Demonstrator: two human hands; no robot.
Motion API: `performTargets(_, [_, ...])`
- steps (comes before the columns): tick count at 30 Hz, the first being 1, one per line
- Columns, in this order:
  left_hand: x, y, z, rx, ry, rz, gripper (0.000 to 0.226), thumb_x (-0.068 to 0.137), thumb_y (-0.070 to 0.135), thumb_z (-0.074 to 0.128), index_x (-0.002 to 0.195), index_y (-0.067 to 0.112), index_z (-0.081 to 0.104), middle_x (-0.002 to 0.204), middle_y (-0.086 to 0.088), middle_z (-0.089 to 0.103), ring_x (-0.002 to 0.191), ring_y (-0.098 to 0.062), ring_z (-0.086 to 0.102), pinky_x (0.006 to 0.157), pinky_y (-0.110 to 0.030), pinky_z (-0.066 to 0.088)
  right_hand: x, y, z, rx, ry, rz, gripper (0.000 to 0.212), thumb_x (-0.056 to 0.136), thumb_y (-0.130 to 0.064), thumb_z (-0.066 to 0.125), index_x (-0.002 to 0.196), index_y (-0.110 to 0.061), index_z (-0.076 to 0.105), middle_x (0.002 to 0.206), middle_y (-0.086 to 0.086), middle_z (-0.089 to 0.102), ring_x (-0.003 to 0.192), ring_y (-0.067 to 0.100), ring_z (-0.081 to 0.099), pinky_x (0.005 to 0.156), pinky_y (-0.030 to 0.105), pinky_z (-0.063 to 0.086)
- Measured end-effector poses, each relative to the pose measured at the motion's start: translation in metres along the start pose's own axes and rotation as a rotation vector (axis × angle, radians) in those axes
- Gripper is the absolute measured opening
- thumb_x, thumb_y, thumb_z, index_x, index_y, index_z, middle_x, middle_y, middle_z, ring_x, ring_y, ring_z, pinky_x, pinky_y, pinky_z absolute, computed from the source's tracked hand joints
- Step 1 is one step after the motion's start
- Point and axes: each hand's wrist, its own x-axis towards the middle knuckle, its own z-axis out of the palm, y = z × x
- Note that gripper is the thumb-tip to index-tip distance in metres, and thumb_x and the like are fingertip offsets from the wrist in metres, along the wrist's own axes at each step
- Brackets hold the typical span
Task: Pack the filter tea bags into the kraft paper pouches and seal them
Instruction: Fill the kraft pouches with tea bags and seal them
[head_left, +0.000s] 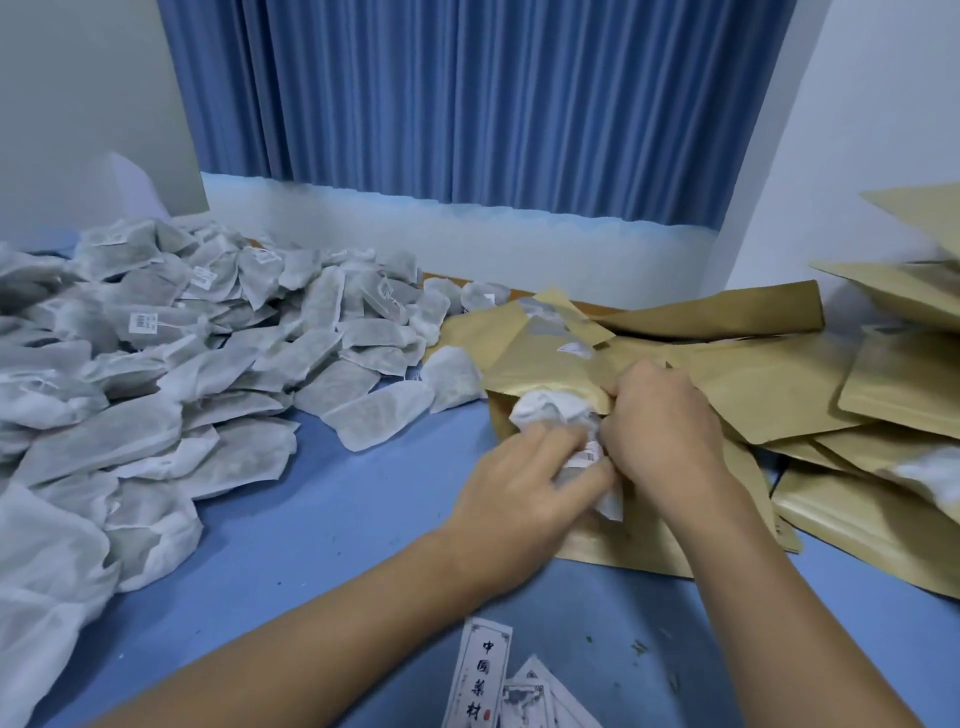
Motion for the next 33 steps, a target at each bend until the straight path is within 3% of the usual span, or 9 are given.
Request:
performTargets(4, [0.045,-0.006,0.053,-0.183,-0.43,-0.442,0.029,0.097,0.008,0.053,0.125,0.006,0.062,0.13,-0.019,0.059,0.119,-0.029,0.055,0.093,-0.026,0.045,0.0,-0.003,-0.001,0.0,0.001,-0.033,0.031,0.081,-0.008,0.058,0.065,-0.022,0.036,0.067,-0.001,0.032,0.068,0.027,0.043,0.065,0.031,0.037])
performTargets(7, [0.067,-0.028,0.079,-0.174,-0.561,-0.469,0.04,0.107,0.016,0.043,0.145,0.006,0.046,0.152,-0.014,0.044,0.135,-0.022,0.043,0.118,-0.029,0.025,0.003,-0.002,0.002,0.013,-0.009,-0.017,0.027,0.08,-0.006,0.058,0.066,-0.019,0.039,0.068,0.0,0.035,0.056,0.019,0.037,0.064,0.031,0.037])
performTargets(12, [0.044,-0.008,0.072,-0.204,-0.436,-0.363,0.017,0.1,0.016,0.051,0.112,0.015,0.063,0.12,-0.014,0.063,0.113,-0.03,0.057,0.08,-0.022,0.033,0.004,-0.003,0.009,-0.01,0.007,-0.01,0.02,0.084,-0.012,0.06,0.077,-0.022,0.043,0.072,0.0,0.03,0.076,0.028,0.042,0.067,0.031,0.038])
performTargets(17, [-0.002,-0.044,0.019,-0.23,0.162,0.151,0.012,0.087,0.007,0.054,0.083,0.006,0.065,0.078,-0.012,0.063,0.067,-0.031,0.055,0.061,-0.035,0.044,0.002,-0.001,0.013,-0.043,0.041,-0.008,0.023,0.083,-0.008,0.058,0.072,-0.019,0.041,0.066,0.001,0.034,0.072,0.031,0.045,0.065,0.032,0.039])
performTargets(20, [-0.019,-0.084,0.003,-0.203,0.337,-0.307,0.017,0.093,0.017,0.047,0.088,0.01,0.061,0.085,-0.008,0.06,0.077,-0.028,0.054,0.068,-0.044,0.044,0.004,0.001,0.013,-0.053,0.044,-0.002,0.008,0.084,-0.009,0.059,0.085,-0.016,0.055,0.068,0.002,0.037,0.071,0.032,0.047,0.065,0.032,0.039])
performTargets(22, [-0.032,-0.11,0.007,0.023,0.016,-0.768,0.032,0.095,0.032,0.048,0.119,0.014,0.059,0.121,-0.008,0.056,0.114,-0.03,0.052,0.093,-0.05,0.045,0.005,0.001,0.014,-0.071,0.041,-0.006,0.008,0.085,-0.011,0.06,0.092,-0.015,0.063,0.069,0.002,0.039,0.07,0.032,0.048,0.064,0.031,0.039])
performTargets(25, [-0.045,-0.13,0.015,0.286,-0.48,-0.948,0.043,0.098,0.046,0.047,0.133,0.022,0.046,0.139,-0.005,0.047,0.132,-0.029,0.039,0.107,-0.042,0.033,0.004,0.0,0.015,-0.083,0.037,-0.01,0.01,0.086,-0.016,0.064,0.096,-0.017,0.068,0.071,0.003,0.044,0.07,0.031,0.049,0.063,0.03,0.04])
performTargets(31, [-0.037,-0.072,0.006,-0.141,0.164,-0.819,0.015,0.092,0.015,0.057,0.106,0.017,0.06,0.099,-0.001,0.06,0.095,-0.029,0.055,0.075,-0.037,0.044,0.007,0.002,0.013,-0.039,0.032,0.008,0.013,0.085,-0.014,0.065,0.095,-0.019,0.071,0.071,0.003,0.047,0.057,0.021,0.041,0.057,0.028,0.038])
performTargets(33, [-0.029,-0.047,-0.007,-0.225,0.417,-0.506,0.028,0.083,0.003,0.065,0.108,0.015,0.063,0.1,-0.001,0.054,0.087,-0.027,0.053,0.072,-0.032,0.043,0.007,0.003,0.012,-0.025,0.03,0.009,0.014,0.082,-0.01,0.062,0.092,-0.017,0.07,0.072,0.004,0.046,0.056,0.021,0.039,0.059,0.029,0.038])
